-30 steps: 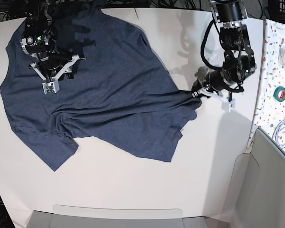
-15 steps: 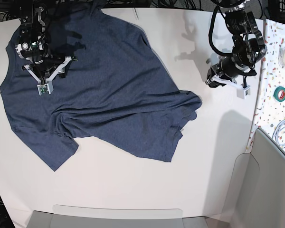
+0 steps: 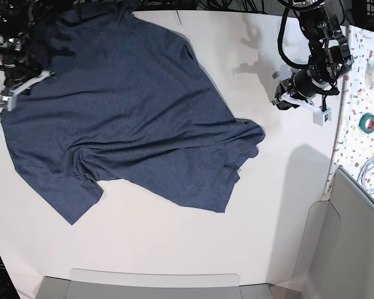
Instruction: Layout the t-shirt on the table in an organized manner, then fold the t-shirt properly
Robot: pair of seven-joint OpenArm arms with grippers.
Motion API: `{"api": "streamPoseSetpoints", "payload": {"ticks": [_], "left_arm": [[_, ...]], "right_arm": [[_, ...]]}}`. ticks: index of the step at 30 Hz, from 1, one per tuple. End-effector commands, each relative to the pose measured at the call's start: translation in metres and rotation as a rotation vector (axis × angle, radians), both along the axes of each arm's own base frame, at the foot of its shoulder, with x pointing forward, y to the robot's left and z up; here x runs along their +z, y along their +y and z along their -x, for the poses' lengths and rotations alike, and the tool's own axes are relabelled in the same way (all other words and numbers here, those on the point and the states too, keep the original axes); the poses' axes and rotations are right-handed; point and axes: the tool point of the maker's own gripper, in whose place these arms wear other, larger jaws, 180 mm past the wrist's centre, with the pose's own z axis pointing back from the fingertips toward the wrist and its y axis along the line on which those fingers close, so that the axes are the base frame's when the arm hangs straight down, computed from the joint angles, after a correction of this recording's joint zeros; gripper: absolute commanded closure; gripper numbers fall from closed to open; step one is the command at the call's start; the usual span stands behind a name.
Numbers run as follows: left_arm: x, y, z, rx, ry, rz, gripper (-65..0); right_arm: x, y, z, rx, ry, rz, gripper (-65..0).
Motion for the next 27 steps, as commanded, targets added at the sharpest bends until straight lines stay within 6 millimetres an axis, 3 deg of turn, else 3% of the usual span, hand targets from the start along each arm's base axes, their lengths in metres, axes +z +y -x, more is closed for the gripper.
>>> {"api": "streamPoseSetpoints", "payload": {"ticks": [1, 5, 7, 13, 16, 23, 27], "left_arm": [[0.011, 0.004, -0.007, -0.006, -0.041, -0.015, 0.0], [0.011, 0.006, -0.007, -0.006, -0.04, -0.021, 0.0], [0.011, 0.006, -0.007, -0.006, -0.039, -0.024, 0.0], [0.011, 0.008, -0.007, -0.002, -0.039, -0.026, 0.0], [0.014, 0.016, -0.007, -0.012, -0.04, -0.051, 0.0], [0.015, 0.02, -0.008, -0.008, -0.044, -0.065, 0.0], [0.015, 0.02, -0.008, -0.009, -0.045, -0.065, 0.0]], "right_arm": [[0.018, -0.01, -0.009, -0.022, -0.066, 0.026, 0.0], [0.031, -0.023, -0.017, -0.07, -0.119, 0.032, 0.0], [0.023, -0.025, -0.019, -0.082, -0.109, 0.013, 0.0], [-0.039, -0.026, -0.026, -0.123, 0.013, -0.118, 0.0], [-0.052, -0.036, -0.033, -0.146, 0.042, -0.144, 0.0], [-0.047, -0.051, -0.087, -0.088, 0.059, -0.131, 0.0], [-0.038, -0.042, -0.126, -0.032, 0.049, -0.132, 0.0]]}}
